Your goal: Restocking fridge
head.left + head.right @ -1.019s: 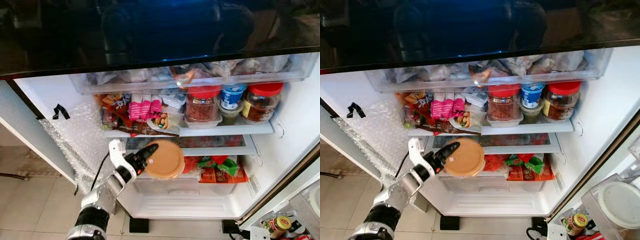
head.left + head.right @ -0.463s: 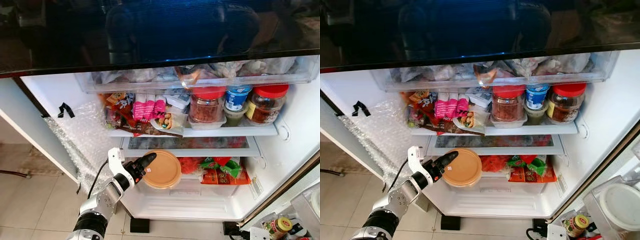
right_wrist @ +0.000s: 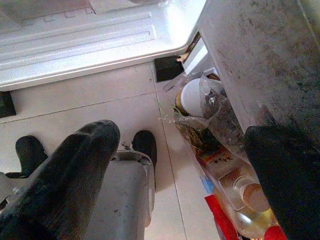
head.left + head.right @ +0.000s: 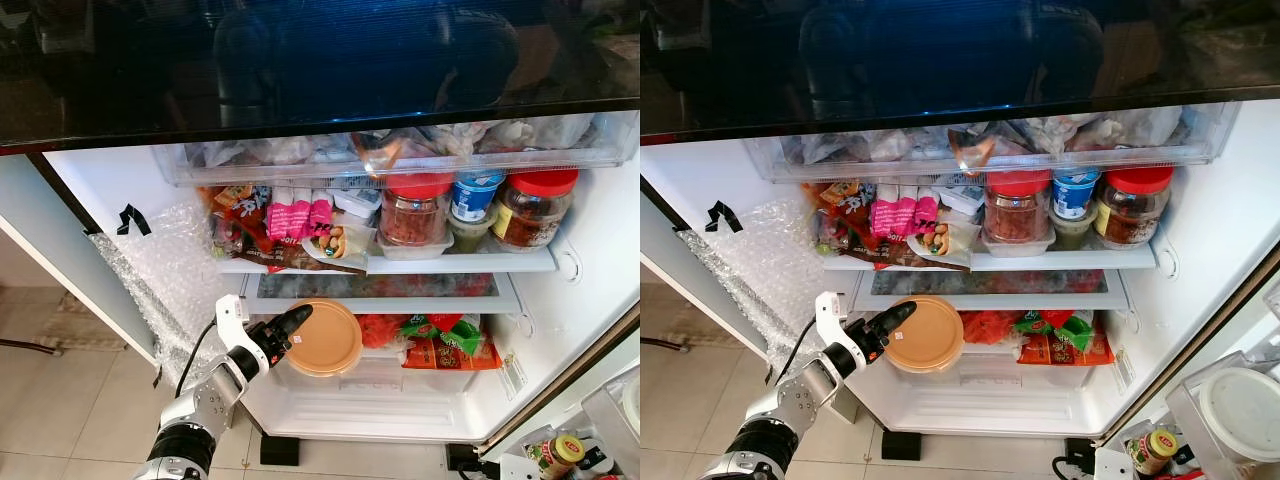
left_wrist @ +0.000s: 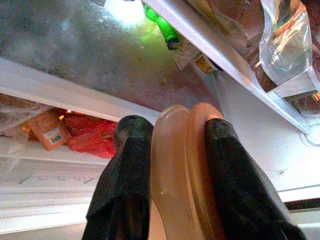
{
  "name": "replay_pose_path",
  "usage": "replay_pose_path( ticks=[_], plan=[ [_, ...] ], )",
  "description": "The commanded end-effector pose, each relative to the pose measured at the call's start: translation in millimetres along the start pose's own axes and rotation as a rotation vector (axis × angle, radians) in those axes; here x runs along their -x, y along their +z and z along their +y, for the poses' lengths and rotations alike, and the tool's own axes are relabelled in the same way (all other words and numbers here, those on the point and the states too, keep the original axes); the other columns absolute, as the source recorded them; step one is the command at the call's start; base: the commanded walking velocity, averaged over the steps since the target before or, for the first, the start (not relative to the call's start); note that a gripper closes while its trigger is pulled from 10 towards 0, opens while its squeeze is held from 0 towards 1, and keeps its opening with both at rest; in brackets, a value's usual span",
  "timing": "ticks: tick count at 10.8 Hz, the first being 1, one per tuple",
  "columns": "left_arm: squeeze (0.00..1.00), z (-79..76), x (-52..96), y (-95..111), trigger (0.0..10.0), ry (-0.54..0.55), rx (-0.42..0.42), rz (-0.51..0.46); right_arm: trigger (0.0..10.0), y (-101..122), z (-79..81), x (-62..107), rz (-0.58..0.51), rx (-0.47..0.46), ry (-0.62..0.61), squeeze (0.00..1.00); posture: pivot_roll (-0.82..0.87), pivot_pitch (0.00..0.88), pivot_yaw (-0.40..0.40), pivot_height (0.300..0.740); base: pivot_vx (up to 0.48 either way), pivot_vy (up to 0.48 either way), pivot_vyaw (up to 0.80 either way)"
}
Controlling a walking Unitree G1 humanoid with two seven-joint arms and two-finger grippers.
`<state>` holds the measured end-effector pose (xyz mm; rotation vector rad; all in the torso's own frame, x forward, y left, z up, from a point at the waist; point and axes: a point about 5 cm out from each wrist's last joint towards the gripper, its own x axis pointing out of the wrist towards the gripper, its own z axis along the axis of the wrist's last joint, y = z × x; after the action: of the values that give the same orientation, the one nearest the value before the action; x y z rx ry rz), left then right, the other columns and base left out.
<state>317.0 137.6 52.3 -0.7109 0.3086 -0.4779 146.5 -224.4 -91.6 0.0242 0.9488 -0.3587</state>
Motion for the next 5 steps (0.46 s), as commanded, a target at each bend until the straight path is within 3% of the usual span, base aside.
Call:
replay_pose_path(
  ticks=[1,5],
  plan=[
    [0.0,2.5,0.8,4.3,10.0,0.006,-0.016,-0.008,10.0,2.5,-9.8,-0.6,-0.012,-0.014,-0.04,0.0,-0.03,0.057,0.077,0.72,0.0,0.0,0.0],
    [0.0,2.4,0.5,5.7,10.0,0.002,-0.021,-0.008,10.0,4.0,-7.9,-0.9,-0.018,-0.01,-0.029,0.0,-0.03,0.065,0.079,0.676,0.0,0.0,0.0]
  ],
)
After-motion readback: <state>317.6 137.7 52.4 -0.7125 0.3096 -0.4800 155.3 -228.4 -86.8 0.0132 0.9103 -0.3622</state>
